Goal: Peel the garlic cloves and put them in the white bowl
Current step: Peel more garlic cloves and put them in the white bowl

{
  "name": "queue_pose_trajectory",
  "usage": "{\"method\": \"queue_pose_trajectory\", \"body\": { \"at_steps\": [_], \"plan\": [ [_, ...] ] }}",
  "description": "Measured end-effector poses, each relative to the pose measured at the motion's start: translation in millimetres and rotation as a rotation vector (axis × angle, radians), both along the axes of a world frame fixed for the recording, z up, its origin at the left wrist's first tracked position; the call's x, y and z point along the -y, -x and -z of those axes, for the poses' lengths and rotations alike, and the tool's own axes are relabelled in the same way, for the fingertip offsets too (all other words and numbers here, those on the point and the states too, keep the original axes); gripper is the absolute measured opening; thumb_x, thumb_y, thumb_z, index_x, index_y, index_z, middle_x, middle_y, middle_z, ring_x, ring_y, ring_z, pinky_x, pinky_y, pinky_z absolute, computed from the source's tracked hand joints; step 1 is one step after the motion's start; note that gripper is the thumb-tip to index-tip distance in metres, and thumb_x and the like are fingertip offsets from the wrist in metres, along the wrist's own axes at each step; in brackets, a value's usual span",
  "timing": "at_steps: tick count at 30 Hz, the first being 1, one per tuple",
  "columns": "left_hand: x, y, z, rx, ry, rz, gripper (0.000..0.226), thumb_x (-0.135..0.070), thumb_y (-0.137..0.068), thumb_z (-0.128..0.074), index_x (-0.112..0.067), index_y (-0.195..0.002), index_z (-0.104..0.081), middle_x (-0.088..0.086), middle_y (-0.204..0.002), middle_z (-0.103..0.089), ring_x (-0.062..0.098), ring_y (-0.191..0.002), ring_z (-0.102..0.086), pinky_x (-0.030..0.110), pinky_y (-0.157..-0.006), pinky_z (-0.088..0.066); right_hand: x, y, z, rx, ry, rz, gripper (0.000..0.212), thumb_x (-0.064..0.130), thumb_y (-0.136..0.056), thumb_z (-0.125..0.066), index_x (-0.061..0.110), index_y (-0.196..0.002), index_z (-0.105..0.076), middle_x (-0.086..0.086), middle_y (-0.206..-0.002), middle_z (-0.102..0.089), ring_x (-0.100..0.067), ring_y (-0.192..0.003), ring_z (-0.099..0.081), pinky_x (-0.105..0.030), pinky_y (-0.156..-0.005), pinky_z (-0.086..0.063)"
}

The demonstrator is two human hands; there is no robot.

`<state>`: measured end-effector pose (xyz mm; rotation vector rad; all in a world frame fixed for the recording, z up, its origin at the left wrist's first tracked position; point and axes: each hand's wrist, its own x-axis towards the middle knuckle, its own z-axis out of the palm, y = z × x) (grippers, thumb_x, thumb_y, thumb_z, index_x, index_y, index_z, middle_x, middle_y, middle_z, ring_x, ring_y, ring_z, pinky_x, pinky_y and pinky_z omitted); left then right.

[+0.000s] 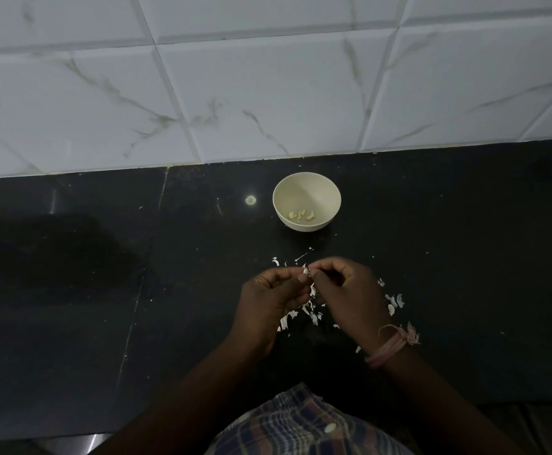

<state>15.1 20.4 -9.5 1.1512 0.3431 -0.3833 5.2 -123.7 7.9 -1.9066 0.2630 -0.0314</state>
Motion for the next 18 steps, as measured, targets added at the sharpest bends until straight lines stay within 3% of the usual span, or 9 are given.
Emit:
{"method": "queue_pose_trajectory", "body": {
  "at_steps": [5, 11, 18],
  "plan": [
    [1.9, 2.3, -9.4, 0.063, -0.041, 0.023, 0.013, -0.001, -0.090, -0.071, 0.004, -0.102, -0.075, 0.020, -0.095, -0.077, 0.023, -0.083, -0.076, 0.026, -0.073, -0.060, 4.5, -0.5, -5.2, -0.008, 0.008, -0.008, 0.010, 0.017, -0.090, -0.070, 0.024, -0.085, -0.076, 0.007, -0.077, -0.074, -0.007, -0.065, -0.069, -0.025, -0.063, -0.056],
    [-1.1, 2.3, -14.9, 0.174, -0.287, 0.107, 0.011, -0.010, -0.091, -0.074, -0.008, -0.101, -0.079, 0.010, -0.091, -0.079, 0.022, -0.084, -0.076, 0.033, -0.082, -0.061, 7.6, -1.4, -10.5, -0.037, 0.035, -0.034, 0.009, 0.016, -0.088, -0.072, 0.022, -0.082, -0.075, 0.007, -0.065, -0.071, -0.002, -0.055, -0.063, -0.014, -0.055, -0.047],
    [-1.7, 1.1, -19.9, 0.191, -0.315, 0.145, 0.012, -0.012, -0.094, -0.071, -0.009, -0.103, -0.079, 0.008, -0.092, -0.080, 0.026, -0.088, -0.077, 0.036, -0.086, -0.061, 9.3, -1.2, -13.9, -0.048, 0.028, -0.107, 0.012, 0.013, -0.090, -0.069, 0.018, -0.081, -0.073, -0.005, -0.065, -0.071, -0.020, -0.051, -0.067, -0.024, -0.051, -0.051]
  ]
}}
